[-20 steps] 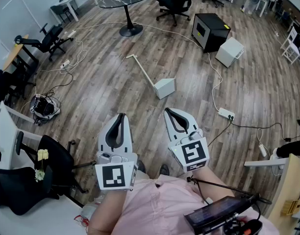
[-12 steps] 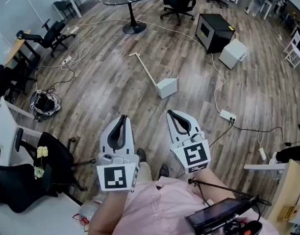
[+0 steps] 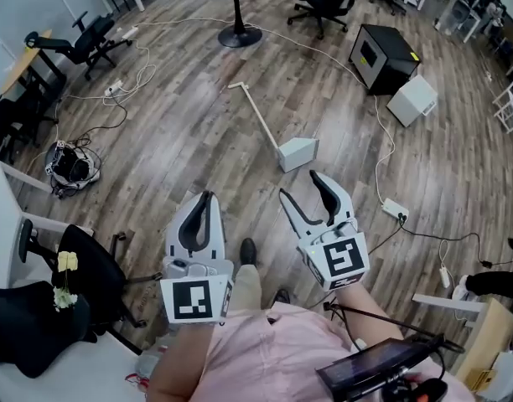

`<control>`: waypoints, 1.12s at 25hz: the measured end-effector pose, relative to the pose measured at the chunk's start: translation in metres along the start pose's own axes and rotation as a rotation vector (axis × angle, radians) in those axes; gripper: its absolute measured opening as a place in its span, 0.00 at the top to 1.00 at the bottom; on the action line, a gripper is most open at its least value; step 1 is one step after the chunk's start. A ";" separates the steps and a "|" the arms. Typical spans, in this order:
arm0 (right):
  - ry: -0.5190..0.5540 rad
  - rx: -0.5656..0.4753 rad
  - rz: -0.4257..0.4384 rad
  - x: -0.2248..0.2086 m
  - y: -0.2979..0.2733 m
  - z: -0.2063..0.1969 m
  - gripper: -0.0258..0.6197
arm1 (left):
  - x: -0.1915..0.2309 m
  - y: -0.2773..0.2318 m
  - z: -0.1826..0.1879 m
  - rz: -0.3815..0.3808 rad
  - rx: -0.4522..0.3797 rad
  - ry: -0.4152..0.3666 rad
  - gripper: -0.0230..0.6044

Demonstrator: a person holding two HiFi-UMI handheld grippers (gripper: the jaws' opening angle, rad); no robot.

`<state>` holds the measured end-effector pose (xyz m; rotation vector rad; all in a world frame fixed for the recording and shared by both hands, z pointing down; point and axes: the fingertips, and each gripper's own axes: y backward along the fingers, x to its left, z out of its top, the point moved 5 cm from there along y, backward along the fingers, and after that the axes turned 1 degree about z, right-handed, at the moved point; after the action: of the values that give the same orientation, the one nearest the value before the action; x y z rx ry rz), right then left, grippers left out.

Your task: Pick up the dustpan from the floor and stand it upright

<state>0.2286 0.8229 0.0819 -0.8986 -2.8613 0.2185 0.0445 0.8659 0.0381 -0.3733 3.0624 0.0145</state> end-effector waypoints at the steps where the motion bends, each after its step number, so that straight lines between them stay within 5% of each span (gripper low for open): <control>1: 0.006 0.006 -0.001 -0.002 -0.016 0.001 0.56 | 0.012 -0.011 -0.002 0.001 0.003 0.003 0.93; 13: 0.059 -0.032 -0.054 -0.028 -0.167 0.053 0.54 | 0.133 -0.124 0.012 0.016 -0.053 0.001 0.92; 28: 0.018 -0.003 -0.084 -0.081 -0.263 0.035 0.55 | 0.164 -0.231 -0.020 -0.036 0.005 -0.008 0.92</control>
<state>0.1417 0.5594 0.0874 -0.7743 -2.8762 0.1959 -0.0600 0.6025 0.0480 -0.4271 3.0468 0.0063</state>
